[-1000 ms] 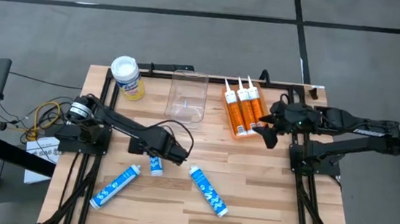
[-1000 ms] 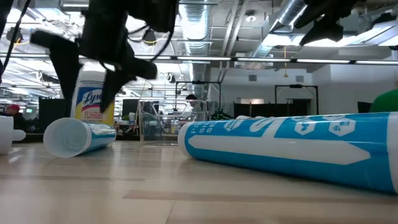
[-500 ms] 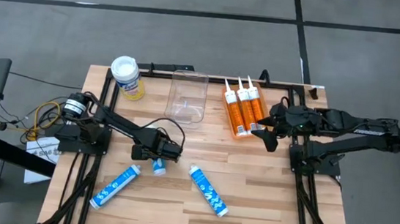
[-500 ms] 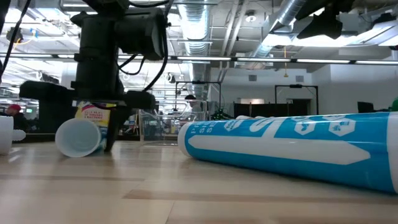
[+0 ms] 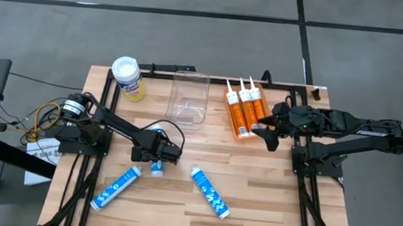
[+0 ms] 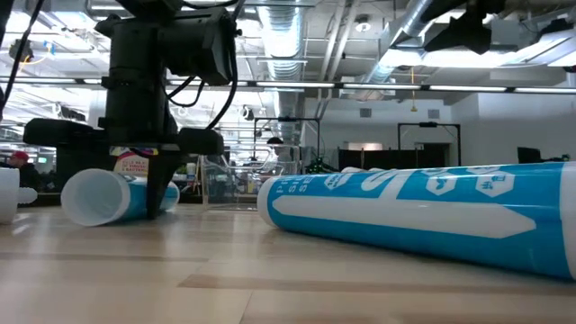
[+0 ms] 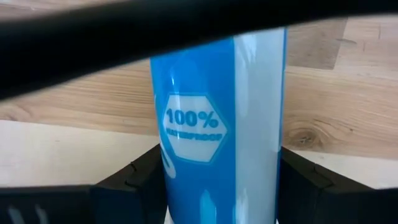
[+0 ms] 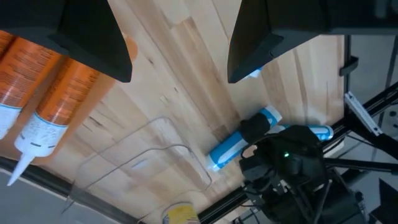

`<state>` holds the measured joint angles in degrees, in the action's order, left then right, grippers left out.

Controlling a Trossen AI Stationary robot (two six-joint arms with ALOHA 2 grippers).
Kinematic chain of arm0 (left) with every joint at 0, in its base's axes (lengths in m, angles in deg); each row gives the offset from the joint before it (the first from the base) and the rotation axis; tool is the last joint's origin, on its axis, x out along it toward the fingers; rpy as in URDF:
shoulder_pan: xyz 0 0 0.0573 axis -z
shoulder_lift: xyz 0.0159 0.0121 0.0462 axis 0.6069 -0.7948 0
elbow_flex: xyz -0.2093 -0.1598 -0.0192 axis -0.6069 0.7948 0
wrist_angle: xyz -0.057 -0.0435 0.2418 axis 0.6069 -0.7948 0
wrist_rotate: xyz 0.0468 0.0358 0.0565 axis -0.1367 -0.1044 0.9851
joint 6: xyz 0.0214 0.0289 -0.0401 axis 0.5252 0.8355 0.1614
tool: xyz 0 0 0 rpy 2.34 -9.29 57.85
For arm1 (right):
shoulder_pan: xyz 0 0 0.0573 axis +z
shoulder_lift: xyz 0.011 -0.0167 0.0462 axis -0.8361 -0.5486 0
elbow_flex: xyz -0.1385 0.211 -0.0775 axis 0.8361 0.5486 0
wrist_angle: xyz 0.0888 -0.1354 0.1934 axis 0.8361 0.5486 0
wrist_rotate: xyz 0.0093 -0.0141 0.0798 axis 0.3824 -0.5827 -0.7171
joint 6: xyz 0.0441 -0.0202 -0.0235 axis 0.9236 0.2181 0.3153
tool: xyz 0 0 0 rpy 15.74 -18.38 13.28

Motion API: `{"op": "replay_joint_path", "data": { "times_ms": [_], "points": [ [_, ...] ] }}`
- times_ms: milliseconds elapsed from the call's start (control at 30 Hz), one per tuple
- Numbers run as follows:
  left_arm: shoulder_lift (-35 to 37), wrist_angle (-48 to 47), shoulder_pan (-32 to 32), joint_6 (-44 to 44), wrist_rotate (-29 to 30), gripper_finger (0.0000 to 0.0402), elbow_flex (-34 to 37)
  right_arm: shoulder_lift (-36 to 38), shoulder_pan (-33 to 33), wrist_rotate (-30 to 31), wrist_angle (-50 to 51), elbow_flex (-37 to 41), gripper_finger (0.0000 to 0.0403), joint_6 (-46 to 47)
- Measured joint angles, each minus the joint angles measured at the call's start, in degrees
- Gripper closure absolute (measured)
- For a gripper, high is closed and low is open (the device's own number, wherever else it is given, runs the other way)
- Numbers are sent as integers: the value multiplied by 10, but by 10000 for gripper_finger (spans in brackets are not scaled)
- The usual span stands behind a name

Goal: Pick & place silicon tubes, Sealant and Lysol wipes
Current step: Put the top blue sealant into the transparent bin

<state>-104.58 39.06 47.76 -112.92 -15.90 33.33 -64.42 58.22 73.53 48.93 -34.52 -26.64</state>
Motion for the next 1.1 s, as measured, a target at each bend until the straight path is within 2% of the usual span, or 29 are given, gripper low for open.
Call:
{"op": "replay_joint_path", "data": {
  "times_ms": [167, 333, 533, 667, 767, 833, 933, 1100],
  "points": [
    [33, -11, 24, -11, 12, 201, 4, 0, 0, 10, 0, 0, 147, 0],
    [98, -13, 52, -53, 47, 201, 3, 0, 0, 18, 0, 0, 147, 0],
    [179, -19, 82, -77, 146, 201, -38, 0, 0, 18, 0, 0, 147, 0],
    [214, -28, 82, -20, 241, 201, -87, 0, 0, 17, -3, 0, 147, 0],
    [217, -32, 42, 51, 302, 201, -117, 0, 0, 17, -6, 0, 147, 0],
    [217, -32, 3, 106, 317, 201, -132, 0, 0, 18, -8, 0, 147, 0],
    [212, 6, -66, 196, 321, 201, -143, 0, -1, 17, -8, 0, 147, 0],
    [197, 116, -190, 329, 292, 201, -144, 0, -1, 17, -8, 0, 147, 0]
  ]
}}
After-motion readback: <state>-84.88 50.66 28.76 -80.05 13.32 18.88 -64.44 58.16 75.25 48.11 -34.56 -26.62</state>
